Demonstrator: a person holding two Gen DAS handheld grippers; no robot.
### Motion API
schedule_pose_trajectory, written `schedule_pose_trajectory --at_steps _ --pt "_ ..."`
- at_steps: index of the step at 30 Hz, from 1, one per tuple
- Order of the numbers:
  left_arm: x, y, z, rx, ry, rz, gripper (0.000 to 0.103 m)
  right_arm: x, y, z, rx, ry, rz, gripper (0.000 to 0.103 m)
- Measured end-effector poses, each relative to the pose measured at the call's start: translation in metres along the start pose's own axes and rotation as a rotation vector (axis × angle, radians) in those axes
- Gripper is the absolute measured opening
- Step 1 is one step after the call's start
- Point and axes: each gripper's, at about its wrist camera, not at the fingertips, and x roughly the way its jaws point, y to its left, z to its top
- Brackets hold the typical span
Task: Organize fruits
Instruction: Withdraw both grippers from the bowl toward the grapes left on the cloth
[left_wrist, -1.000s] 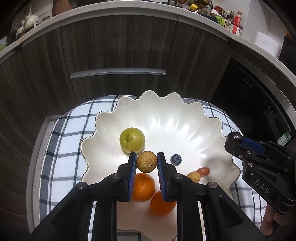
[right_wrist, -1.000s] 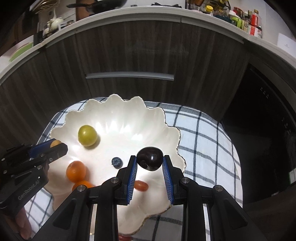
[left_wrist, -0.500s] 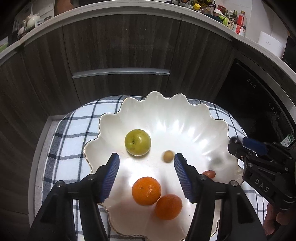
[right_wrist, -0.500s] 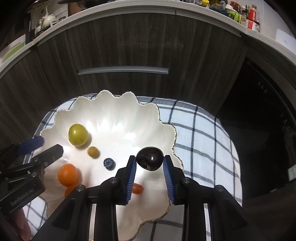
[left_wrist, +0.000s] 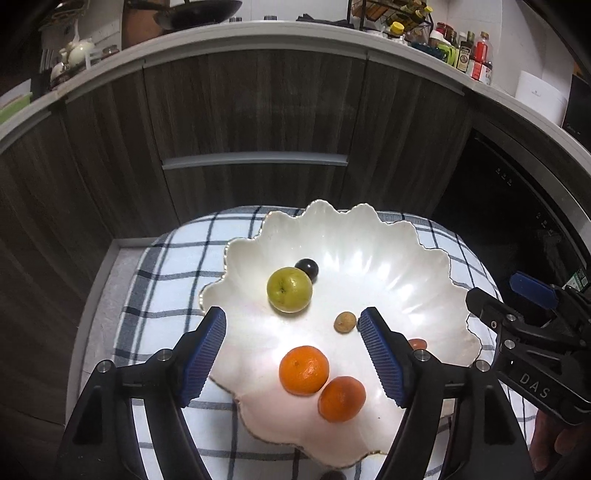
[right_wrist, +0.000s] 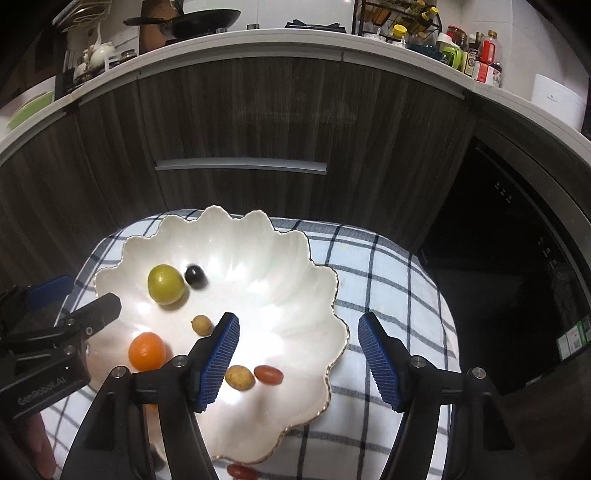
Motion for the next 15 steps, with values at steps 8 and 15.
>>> schedule_pose_trajectory --at_steps 8,15 --pt "-0.028 -0.003 -0.004 0.021 -0.043 0.024 0.08 -0.022 -0.004 -0.009 0.03 -0.032 -0.009 0.068" --pt "-0.046 -0.006 -0.017 0.013 -0.058 0.028 0.08 -0.043 -0.009 -0.018 0.058 -0.065 -0.007 0.068"
